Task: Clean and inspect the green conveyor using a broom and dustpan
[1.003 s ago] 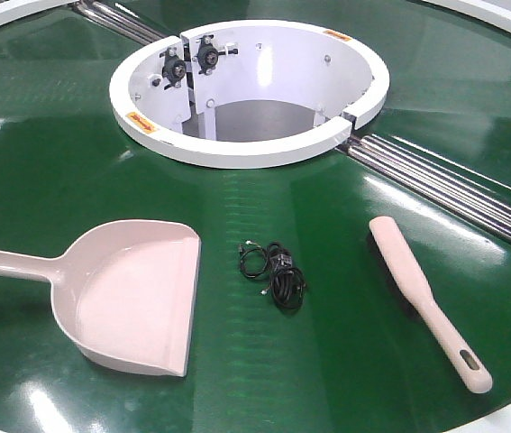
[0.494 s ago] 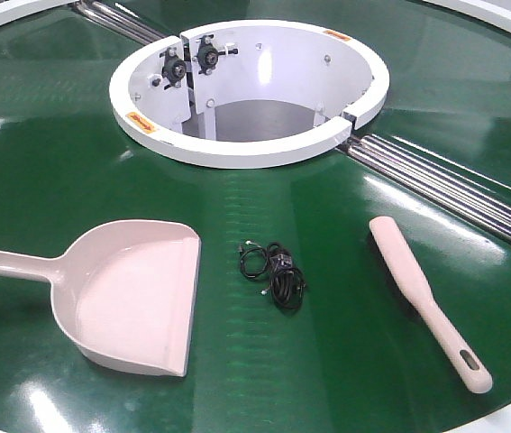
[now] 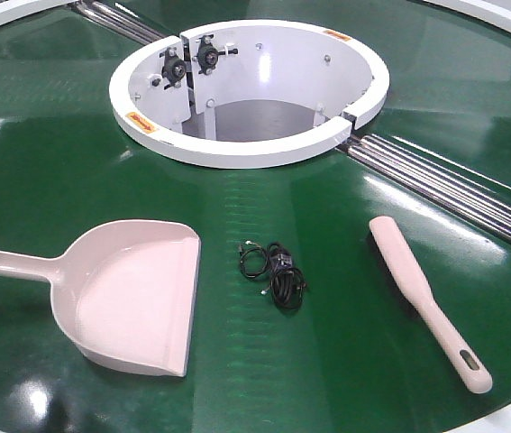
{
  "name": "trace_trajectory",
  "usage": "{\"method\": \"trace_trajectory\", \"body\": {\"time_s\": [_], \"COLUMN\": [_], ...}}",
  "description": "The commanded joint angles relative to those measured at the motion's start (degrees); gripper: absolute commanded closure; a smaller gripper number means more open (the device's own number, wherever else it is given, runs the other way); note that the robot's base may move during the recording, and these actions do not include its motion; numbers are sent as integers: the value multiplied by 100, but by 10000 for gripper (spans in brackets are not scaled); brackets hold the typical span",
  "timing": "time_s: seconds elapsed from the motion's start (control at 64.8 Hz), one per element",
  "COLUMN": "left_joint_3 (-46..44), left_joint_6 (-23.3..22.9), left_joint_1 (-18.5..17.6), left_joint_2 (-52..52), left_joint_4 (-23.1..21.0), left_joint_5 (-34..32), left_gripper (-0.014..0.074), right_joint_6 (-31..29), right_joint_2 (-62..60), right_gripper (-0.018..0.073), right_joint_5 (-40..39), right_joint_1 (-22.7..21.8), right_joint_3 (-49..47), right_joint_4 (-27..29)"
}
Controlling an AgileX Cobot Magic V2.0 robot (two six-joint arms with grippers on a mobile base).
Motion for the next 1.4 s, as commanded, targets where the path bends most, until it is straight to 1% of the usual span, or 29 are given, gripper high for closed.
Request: {"method": "trace_trajectory", "body": {"time_s": [0.0, 0.062, 0.123, 0.139, 0.185, 0.201, 0.231, 0.308, 0.324, 0.401, 0.447, 0.478, 0.663, 0.879, 0.925, 0.987, 1.049, 1.203, 1.265, 1.388], "left_joint_3": [-446, -525, -532, -532, -532, -532, -532, -532, -532, -532, -532, -532, -532, -532, -532, -532, -540, -575, -589, -589], "left_joint_6": [479, 799, 1295, 1500, 1929, 2165, 2471, 3477, 3753, 4655, 5020, 5139, 5140, 5144, 5144, 5144, 5144, 5144, 5144, 5144], "left_joint_1": [3, 3, 3, 3, 3, 3, 3, 3, 3, 3, 3, 3, 3, 3, -25, -131, -247, -445, -516, -527], "left_joint_2": [342, 583, 763, 813, 912, 939, 990, 1040, 1044, 1049, 1060, 1084, 1402, 1823, 1911, 2006, 2096, 2414, 2529, 2694], "left_joint_4": [-19, -19, -33, -33, -45, -83, -132, -394, -438, -522, -531, -531, -531, -462, -394, -130, 45, 205, 390, 546], "left_joint_5": [7, 0, -77, -90, -118, -131, -142, -141, -148, -214, -281, -337, -332, -202, -202, -226, -267, -268, -268, -244], "left_gripper": [83, 72, 71, 71, 71, 72, 72, 72, 72, 72, 72, 72, 66, 27, 18, 9, 7, 8, 8, 8], "right_joint_6": [-27, -27, -27, -27, -27, -27, -27, -27, -27, -27, -27, -27, -27, -27, -27, -27, -27, -27, -27, -27], "right_joint_2": [-67, -67, -67, -67, -67, -67, -67, -67, -67, -67, -67, -67, -67, -67, -67, -67, -67, -67, -67, -67], "right_gripper": [568, 568, 568, 568, 568, 568, 568, 568, 568, 568, 568, 568, 568, 568, 568, 568, 568, 568, 568, 568], "right_joint_5": [-403, -403, -403, -403, -403, -403, -403, -403, -403, -403, -403, -403, -403, -403, -403, -403, -403, -403, -403, -403], "right_joint_1": [-1, -1, -1, -1, -1, -1, -1, -1, -1, -1, -1, -1, -1, -1, -1, -1, -1, -1, -1, -1], "right_joint_3": [24, 24, 24, 24, 24, 24, 24, 24, 24, 24, 24, 24, 24, 24, 24, 24, 24, 24, 24, 24], "right_joint_4": [-12, -12, -12, -12, -12, -12, -12, -12, -12, -12, -12, -12, -12, -12, -12, -12, -12, -12, -12, -12]}}
